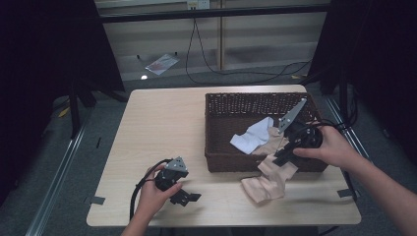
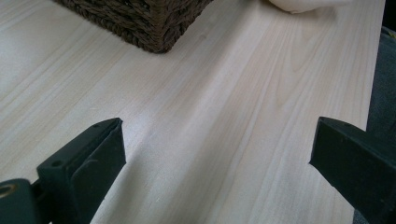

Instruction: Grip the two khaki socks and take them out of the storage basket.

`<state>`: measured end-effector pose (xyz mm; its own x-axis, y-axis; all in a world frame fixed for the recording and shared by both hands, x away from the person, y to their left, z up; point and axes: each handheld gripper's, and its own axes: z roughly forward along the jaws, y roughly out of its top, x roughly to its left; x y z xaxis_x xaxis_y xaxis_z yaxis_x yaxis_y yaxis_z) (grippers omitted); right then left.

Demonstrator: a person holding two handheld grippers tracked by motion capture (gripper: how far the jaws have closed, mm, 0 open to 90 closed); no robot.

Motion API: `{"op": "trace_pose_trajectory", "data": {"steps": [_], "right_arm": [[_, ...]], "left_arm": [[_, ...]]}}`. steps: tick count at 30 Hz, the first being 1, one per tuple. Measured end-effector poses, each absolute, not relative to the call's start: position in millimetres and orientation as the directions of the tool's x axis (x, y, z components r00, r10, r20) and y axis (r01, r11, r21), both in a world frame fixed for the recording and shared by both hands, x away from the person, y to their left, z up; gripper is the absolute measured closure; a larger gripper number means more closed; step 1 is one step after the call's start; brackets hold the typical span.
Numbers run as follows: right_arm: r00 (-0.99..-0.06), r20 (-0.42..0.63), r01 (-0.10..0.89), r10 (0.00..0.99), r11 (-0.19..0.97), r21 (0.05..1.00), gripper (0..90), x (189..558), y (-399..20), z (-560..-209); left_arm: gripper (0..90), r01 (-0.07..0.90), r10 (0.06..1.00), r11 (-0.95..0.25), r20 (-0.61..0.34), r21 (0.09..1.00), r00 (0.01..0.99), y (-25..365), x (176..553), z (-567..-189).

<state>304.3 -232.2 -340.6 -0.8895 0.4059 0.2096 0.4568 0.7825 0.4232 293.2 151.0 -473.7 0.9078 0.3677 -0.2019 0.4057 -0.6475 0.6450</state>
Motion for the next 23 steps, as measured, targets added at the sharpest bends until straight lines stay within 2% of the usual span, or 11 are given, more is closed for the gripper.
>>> {"op": "trace_pose_trajectory", "data": {"steps": [1, 2, 4, 5, 14, 23], "right_arm": [[-0.890, 0.210, 0.457, 0.406, 0.782, 0.423, 69.9, 304.3, -232.2, -340.6], [-0.886, 0.215, 0.463, 0.411, 0.778, 0.425, 60.3, 304.1, -231.7, -342.9], [-0.884, 0.199, 0.467, 0.424, 0.775, 0.425, 48.8, 302.1, -230.8, -345.2], [-0.884, 0.192, 0.465, 0.425, 0.771, 0.434, 40.0, 300.0, -231.2, -345.2], [-0.886, 0.167, 0.459, 0.434, 0.763, 0.455, 22.9, 288.6, -239.7, -351.6], [-0.871, 0.156, 0.480, 0.467, 0.734, 0.480, 15.7, 282.5, -252.5, -362.9]], "left_arm": [[2.9, 0.406, 0.368, -0.648, -0.202, 0.645, 0.908, 151.0, 293.2, -473.7], [2.9, 0.406, 0.368, -0.647, -0.202, 0.645, 0.908, 151.0, 293.1, -473.6], [2.9, 0.411, 0.373, -0.640, -0.206, 0.649, 0.905, 150.9, 292.7, -473.6], [2.9, 0.407, 0.370, -0.646, -0.201, 0.645, 0.907, 151.6, 293.2, -473.2], [2.9, 0.406, 0.368, -0.644, -0.203, 0.648, 0.908, 151.4, 292.9, -473.2], [2.9, 0.406, 0.368, -0.644, -0.202, 0.648, 0.908, 150.3, 293.0, -473.8]]}}
